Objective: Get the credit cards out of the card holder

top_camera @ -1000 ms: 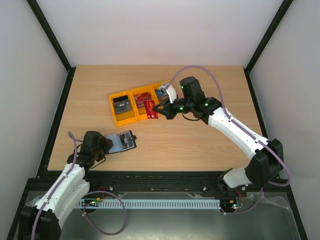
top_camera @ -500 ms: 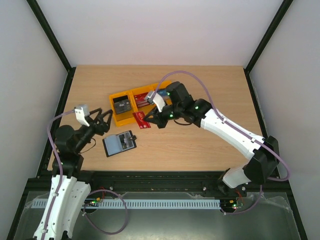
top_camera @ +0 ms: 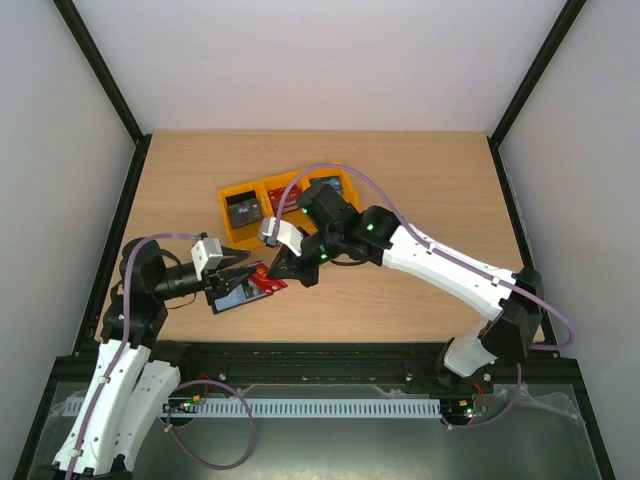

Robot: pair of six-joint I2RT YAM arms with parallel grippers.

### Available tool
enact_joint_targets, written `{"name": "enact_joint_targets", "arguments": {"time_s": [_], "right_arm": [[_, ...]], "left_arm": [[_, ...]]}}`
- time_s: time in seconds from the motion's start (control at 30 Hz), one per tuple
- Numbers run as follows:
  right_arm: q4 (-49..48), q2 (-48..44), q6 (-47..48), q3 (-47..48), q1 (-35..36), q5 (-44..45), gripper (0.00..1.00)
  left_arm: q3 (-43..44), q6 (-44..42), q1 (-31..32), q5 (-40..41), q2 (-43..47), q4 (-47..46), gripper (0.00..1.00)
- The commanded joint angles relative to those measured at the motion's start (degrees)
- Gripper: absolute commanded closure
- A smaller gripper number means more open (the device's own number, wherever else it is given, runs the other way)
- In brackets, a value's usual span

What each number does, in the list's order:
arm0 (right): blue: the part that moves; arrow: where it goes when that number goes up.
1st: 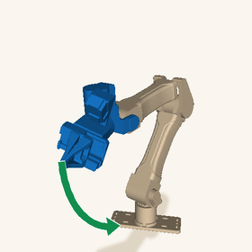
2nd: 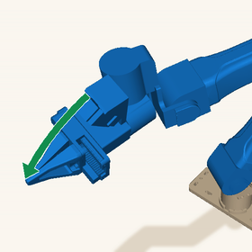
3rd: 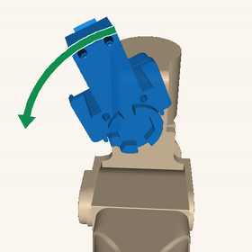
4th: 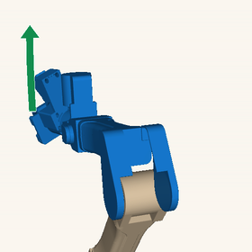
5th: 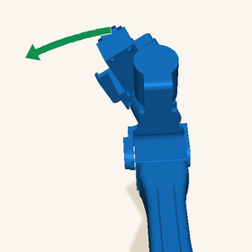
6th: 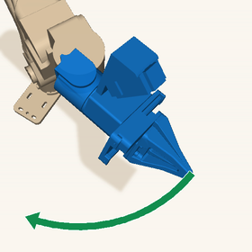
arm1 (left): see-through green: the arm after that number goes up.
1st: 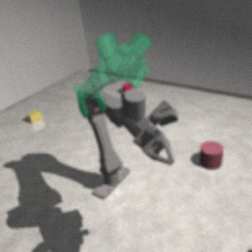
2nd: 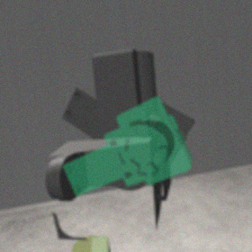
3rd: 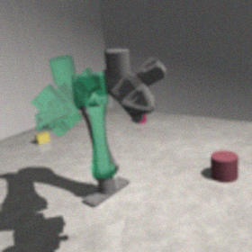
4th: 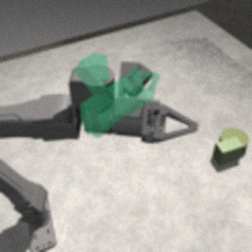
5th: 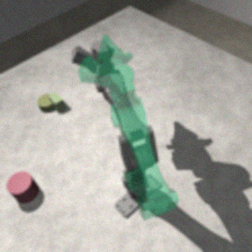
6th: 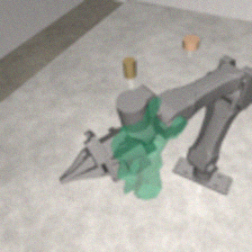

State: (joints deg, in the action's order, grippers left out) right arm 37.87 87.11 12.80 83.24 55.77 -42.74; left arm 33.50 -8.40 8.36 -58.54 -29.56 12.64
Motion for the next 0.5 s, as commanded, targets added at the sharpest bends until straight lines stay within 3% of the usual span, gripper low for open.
{"name": "enact_joint_targets", "arguments": {"time_s": [0.0,0.07,0.1,0.2,0.27,0.37,0.47], "right_arm": [[3.1,0.5,2.1,2.4,0.5,1.4,0.98],[3.0,0.6,2.2,2.8,0.4,1.4,0.98],[2.8,0.6,2.3,3.0,0.5,1.6,0.98],[1.8,0.2,1.9,2.9,0.4,3.4,0.98],[-1.6,-0.3,-0.7,1.7,0.2,7.9,0.98],[-18.2,-1.3,-20.2,-3.6,-4.2,13.8,0.99],[-33.0,1.2,-47.2,-7.5,-11.8,15.1,0.98]], "left_arm": [[1.4,-6.6,1.0,-3.6,0.0,4.5,0.68],[1.4,-7.1,1.3,-3.6,0.0,5.3,0.77],[1.5,-7.3,1.5,-4.0,-0.1,5.7,0.77],[1.3,-7.1,1.7,-4.2,0.3,5.9,0.61],[0.7,-1.7,1.7,-1.1,0.8,1.5,0.5],[-2.2,18.8,1.6,14.5,2.7,-12.8,0.35],[-5.3,31.1,1.5,37.0,6.1,-15.7,0.25]]}}
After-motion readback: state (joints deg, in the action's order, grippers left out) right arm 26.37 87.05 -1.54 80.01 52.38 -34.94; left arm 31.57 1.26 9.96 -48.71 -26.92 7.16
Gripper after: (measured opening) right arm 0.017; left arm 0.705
